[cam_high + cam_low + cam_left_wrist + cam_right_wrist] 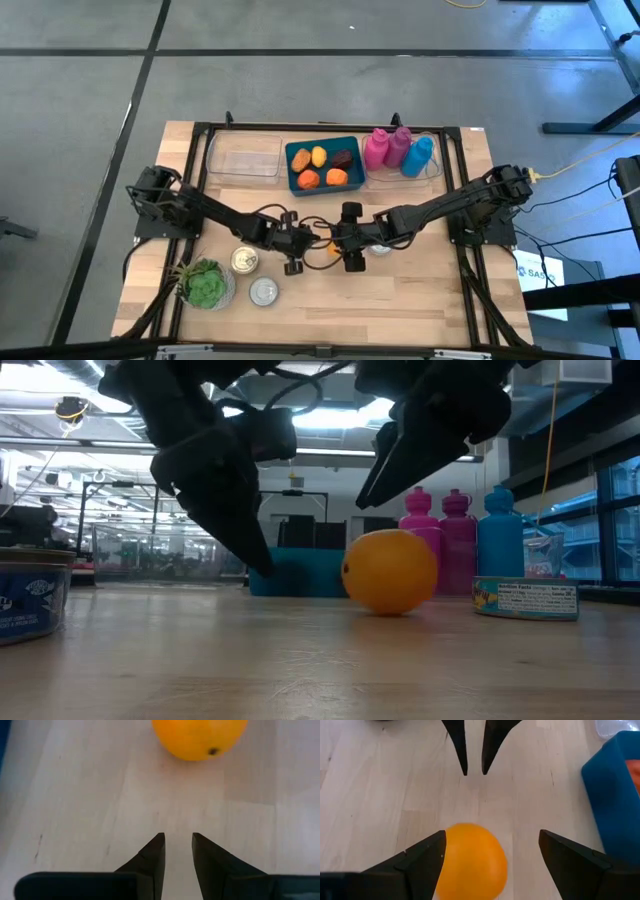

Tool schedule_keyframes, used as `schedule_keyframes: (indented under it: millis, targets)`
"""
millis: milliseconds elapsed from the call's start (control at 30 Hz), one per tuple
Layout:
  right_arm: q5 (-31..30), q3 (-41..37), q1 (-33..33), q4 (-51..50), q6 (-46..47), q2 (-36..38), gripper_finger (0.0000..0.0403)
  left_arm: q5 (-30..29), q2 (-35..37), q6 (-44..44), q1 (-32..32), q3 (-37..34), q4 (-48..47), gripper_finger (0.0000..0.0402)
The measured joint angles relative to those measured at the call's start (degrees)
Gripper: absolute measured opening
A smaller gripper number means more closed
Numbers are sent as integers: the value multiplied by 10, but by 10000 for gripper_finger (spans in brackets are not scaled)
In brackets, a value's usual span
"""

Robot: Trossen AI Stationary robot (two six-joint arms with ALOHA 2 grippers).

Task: Pick & Place Food Item
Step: Put the orange into the blue bin

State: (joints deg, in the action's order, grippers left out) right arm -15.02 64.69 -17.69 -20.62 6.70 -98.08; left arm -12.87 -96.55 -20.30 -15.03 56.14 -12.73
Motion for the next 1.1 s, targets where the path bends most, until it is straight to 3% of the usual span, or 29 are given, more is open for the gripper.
schedule_keyframes:
  millis: [267, 600, 867, 1100]
  targets:
    - [54, 0, -10, -12, -20, 0, 318, 4, 0, 0, -18, 0, 28, 88]
    - [54, 0, -23, -14, -16, -2, 318, 6, 0, 6, -19, 0, 56, 88]
    - [54, 0, -23, -2, 6, -44, 318, 6, 0, 11, -17, 0, 57, 88]
    - [27, 0, -23, 29, 3, -45, 318, 6, 0, 11, -17, 0, 57, 88]
